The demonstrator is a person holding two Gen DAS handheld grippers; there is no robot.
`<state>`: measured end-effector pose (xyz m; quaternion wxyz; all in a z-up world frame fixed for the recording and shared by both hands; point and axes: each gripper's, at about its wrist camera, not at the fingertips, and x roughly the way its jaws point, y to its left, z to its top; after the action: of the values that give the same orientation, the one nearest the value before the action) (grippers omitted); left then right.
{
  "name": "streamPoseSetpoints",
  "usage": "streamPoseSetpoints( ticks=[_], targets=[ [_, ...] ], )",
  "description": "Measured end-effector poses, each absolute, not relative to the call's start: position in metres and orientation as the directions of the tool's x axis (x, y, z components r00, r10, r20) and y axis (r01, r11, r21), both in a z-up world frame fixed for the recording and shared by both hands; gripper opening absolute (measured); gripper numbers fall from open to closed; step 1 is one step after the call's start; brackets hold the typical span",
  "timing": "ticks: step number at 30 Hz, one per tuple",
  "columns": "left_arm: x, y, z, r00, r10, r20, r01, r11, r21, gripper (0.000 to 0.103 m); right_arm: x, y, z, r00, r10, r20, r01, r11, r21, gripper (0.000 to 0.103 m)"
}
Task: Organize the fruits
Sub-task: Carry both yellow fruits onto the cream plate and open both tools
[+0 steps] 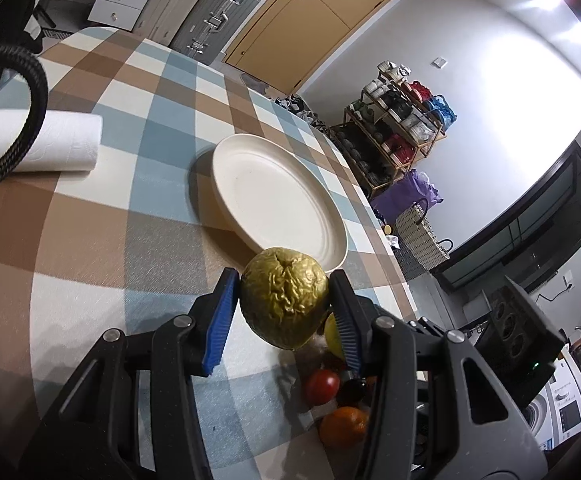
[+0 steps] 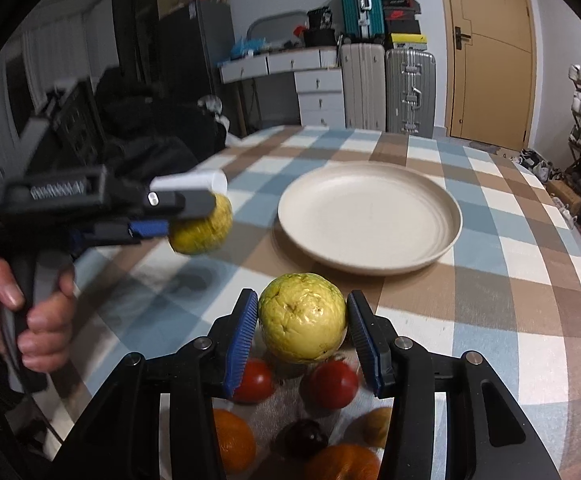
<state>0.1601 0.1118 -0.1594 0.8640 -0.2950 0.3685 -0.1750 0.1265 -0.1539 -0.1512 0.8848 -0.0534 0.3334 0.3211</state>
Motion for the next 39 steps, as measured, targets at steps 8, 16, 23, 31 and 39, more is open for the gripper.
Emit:
streamPoseSetpoints(
  ticks=[8,16,23,31,39],
  targets=[
    [0.179,0.099,-0.143,0.663,-0.514,-0.545,0.105,0.784,-0.611,0.044,0.155,-0.172,-0.122,0.585,0.588,-0.558,-0.588,0.782,0.207,0.047],
    [0.217,0.092,-0.121,0.678,-0.506,-0.533,0.12,0.791,-0.6,0.044,0.218,-0.18,-0.098,0.581,0.609,-0.54,-0.564,0.78,0.272,0.047],
    [0.275,0.081,-0.114,0.672,-0.49,-0.555,0.129,0.816,-0.563,0.044,0.283,-0.18,-0.098,0.551,0.626,-0.552,-0.537,0.772,0.34,0.047],
    [0.336,0.07,-0.139,0.637,-0.469,-0.612,0.109,0.84,-0.531,0.044,0.346,-0.168,-0.128,0.491,0.639,-0.592,-0.498,0.764,0.411,0.047],
    [0.366,0.067,-0.169,0.605,-0.467,-0.645,0.085,0.843,-0.531,0.044,0.37,-0.161,-0.151,0.455,0.63,-0.629,-0.476,0.769,0.426,0.047]
  ],
)
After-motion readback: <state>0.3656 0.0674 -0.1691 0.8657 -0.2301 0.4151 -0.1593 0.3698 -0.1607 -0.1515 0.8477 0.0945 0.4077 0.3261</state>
